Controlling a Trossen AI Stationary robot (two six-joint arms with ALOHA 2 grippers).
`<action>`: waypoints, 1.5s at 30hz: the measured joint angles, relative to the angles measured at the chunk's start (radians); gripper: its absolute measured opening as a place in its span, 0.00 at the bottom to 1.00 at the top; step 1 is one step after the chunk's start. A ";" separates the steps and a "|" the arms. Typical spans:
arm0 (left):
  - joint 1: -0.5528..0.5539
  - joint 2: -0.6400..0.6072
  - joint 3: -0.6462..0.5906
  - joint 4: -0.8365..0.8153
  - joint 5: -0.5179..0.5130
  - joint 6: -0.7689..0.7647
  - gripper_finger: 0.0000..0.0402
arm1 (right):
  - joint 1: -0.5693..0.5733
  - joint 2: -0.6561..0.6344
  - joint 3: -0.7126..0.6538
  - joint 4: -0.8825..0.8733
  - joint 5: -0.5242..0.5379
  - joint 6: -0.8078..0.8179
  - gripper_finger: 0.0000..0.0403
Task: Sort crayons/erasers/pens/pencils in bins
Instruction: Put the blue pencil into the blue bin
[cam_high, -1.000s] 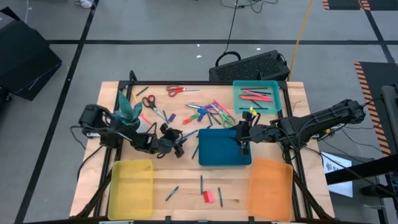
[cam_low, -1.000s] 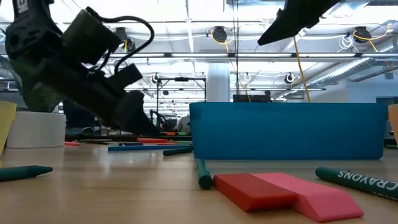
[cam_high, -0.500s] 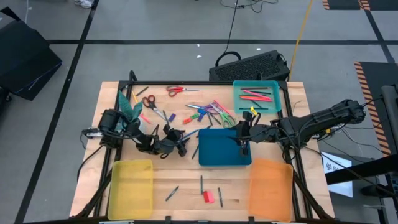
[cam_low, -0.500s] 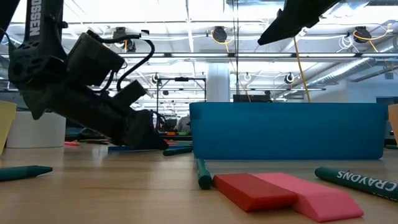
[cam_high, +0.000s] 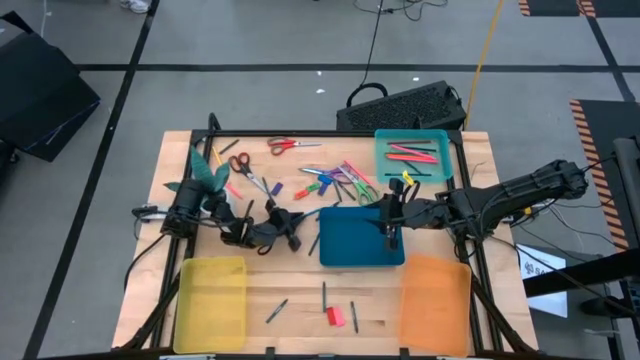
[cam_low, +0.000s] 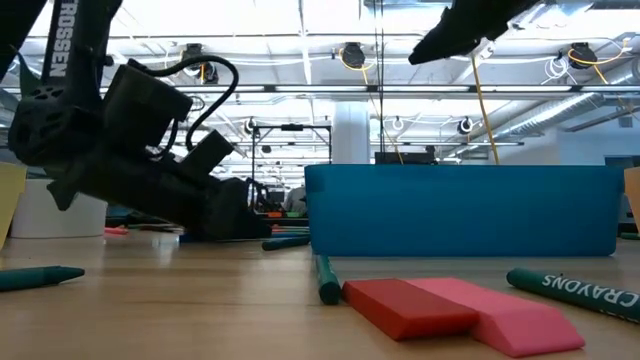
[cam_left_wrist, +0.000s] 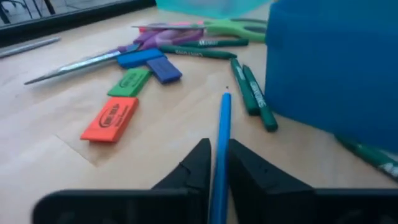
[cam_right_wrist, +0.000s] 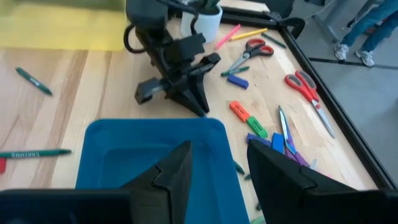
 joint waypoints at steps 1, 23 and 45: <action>0.000 0.013 0.000 0.028 -0.003 0.007 0.10 | 0.000 0.000 0.000 0.008 0.000 0.000 0.36; 0.014 -0.100 0.001 -0.158 0.190 0.106 0.26 | 0.000 0.000 0.000 0.031 -0.004 0.007 0.36; 0.121 -0.214 -0.002 -0.341 0.440 0.203 0.04 | 0.003 0.000 0.000 0.030 -0.004 0.007 0.36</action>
